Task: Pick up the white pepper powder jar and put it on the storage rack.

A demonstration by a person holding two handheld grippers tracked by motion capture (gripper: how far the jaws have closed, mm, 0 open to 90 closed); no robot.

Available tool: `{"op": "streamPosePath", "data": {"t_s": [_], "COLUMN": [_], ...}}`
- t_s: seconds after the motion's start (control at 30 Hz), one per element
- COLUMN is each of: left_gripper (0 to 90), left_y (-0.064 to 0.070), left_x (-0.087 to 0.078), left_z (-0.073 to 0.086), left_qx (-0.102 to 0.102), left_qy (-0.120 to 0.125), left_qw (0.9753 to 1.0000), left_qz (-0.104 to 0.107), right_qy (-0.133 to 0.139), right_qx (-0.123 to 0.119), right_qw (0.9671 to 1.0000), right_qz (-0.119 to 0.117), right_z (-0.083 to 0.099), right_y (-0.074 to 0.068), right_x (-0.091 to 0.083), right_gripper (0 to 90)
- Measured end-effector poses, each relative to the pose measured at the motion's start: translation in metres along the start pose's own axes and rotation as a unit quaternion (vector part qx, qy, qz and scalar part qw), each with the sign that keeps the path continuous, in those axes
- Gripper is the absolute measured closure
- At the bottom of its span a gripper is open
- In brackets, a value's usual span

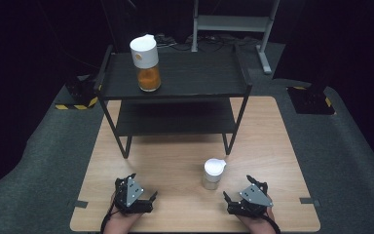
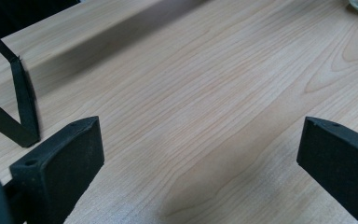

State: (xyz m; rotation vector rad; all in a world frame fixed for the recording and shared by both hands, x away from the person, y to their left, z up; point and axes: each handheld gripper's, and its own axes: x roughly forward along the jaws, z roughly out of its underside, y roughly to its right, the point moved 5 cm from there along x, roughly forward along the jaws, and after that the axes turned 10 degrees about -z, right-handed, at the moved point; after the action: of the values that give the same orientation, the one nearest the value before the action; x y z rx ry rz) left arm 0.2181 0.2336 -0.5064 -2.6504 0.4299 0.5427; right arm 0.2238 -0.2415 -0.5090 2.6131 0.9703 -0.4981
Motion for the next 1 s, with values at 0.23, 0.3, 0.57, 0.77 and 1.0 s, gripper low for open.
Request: {"op": "streamPosePath", "data": {"t_s": [0.23,0.3,0.57,0.77,1.0], "left_gripper": [0.8,0.8,0.8,0.7,0.7], "left_y": [-0.001,-0.001,-0.001,-0.001,-0.001], "left_x": [0.0,0.0,0.0,0.0,0.0], "left_z": [0.001,0.001,0.001,0.001,0.001], "left_qx": [-0.003,-0.003,0.0,0.002,0.004], "left_qy": [0.004,0.003,0.003,0.004,0.005], "left_qw": [1.0,1.0,1.0,1.0,0.9999], "left_qz": [0.002,0.002,0.004,0.006,0.008], "right_qy": [0.027,0.039,0.059,0.056,0.057], "right_qx": [-0.005,-0.003,0.002,0.009,0.026], "right_qw": [0.9995,0.999,0.9976,0.9973,0.9966], "right_qz": [-0.015,-0.019,-0.037,-0.046,-0.053], "right_z": [-0.004,-0.004,-0.007,-0.014,-0.021], "right_y": [-0.005,-0.007,-0.012,-0.015,-0.017], "right_x": [-0.003,-0.003,-0.001,0.005,0.013], "right_gripper": [0.2,0.3,0.2,0.4,0.2]}}
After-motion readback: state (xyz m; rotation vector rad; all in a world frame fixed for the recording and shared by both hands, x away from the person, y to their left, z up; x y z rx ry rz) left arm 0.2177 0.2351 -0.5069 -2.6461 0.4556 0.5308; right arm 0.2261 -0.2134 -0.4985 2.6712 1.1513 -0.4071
